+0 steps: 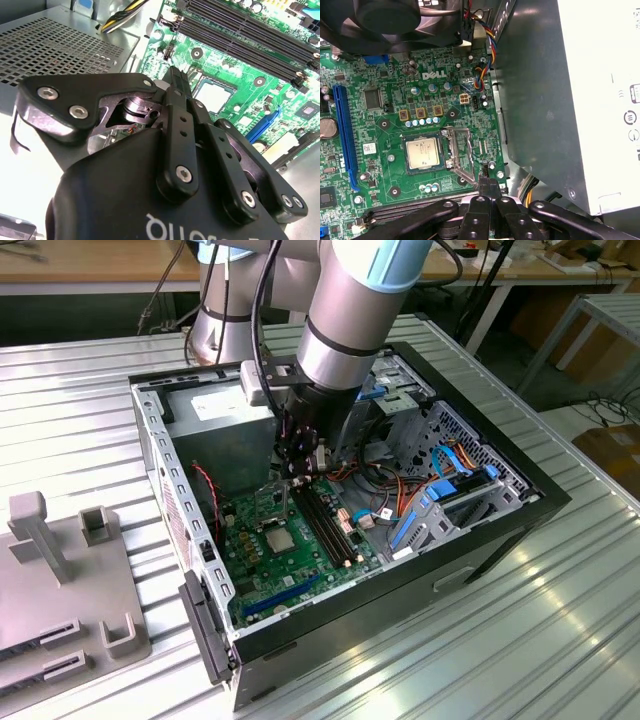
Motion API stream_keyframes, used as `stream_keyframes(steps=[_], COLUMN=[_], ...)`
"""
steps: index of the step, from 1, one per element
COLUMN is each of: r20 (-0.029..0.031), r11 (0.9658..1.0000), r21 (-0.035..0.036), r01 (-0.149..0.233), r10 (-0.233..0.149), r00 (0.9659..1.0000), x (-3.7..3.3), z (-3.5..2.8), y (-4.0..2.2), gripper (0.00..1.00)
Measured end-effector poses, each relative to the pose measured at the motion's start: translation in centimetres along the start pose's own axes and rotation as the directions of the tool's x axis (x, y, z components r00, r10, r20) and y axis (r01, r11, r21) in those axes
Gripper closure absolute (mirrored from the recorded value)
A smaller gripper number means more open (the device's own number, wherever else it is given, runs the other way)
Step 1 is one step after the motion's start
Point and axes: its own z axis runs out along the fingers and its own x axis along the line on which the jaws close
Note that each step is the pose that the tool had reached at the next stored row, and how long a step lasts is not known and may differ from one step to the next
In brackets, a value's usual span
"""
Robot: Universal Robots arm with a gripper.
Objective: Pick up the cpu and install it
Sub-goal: 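Close the cpu cover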
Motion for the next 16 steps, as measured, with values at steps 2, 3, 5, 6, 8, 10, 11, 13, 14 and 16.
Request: stream_keyframes(steps=[2, 3, 5, 6, 8, 10, 11, 13, 14, 16], r20=[0.0000, -0.0003, -0.0004, -0.0005, -0.0004, -0.0004, -0.0004, -0.0005, -0.0004, -0.0004], r11=[1.0000, 1.0000, 1.0000, 1.0000, 1.0000, 1.0000, 1.0000, 1.0000, 1.0000, 1.0000], r21=[0.0000, -0.0002, -0.0003, -0.0003, -0.0003, -0.0003, -0.0004, -0.0003, -0.0003, -0.0003], r01=[0.001, 0.003, 0.005, 0.005, 0.005, 0.005, 0.005, 0.005, 0.005, 0.005], r10=[-0.001, -0.003, -0.005, -0.005, -0.005, -0.005, -0.005, -0.005, -0.005, -0.005], r00=[1.0000, 1.0000, 1.0000, 1.0000, 1.0000, 1.0000, 1.0000, 1.0000, 1.0000, 1.0000], x=[0.01, 0.04, 0.11, 0.15, 0.22, 0.30, 0.35, 0.47, 0.49, 0.50], z=[0.00, -0.01, -0.01, -0.01, -0.01, -0.02, -0.03, -0.04, -0.04, -0.04], y=[0.00, 0.00, -0.01, -0.02, -0.03, -0.04, -0.05, -0.06, -0.06, -0.07], gripper=[0.89, 0.89, 0.89, 0.89, 0.89, 0.89, 0.89, 0.89, 0.89, 0.89])
